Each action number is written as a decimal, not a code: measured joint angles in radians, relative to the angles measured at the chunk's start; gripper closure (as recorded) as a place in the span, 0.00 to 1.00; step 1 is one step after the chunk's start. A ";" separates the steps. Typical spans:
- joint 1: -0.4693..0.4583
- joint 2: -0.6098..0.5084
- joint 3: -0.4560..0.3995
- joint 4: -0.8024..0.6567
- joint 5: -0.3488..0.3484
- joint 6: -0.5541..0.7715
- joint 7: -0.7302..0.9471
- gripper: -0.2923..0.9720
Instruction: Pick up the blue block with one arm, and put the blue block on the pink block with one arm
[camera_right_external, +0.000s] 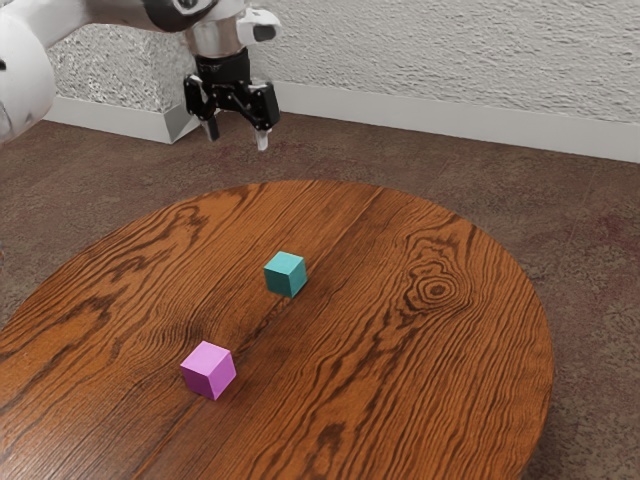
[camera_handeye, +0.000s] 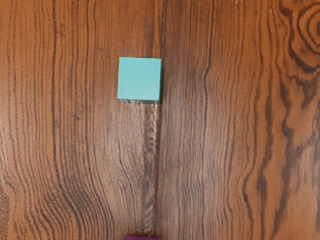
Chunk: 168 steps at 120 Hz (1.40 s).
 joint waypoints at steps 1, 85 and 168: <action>0.001 0.005 0.000 -0.001 0.000 0.004 0.000 0.23; 0.026 0.269 0.004 -0.122 -0.007 0.371 0.085 0.23; 0.070 0.441 0.007 -0.072 -0.037 0.425 0.170 0.23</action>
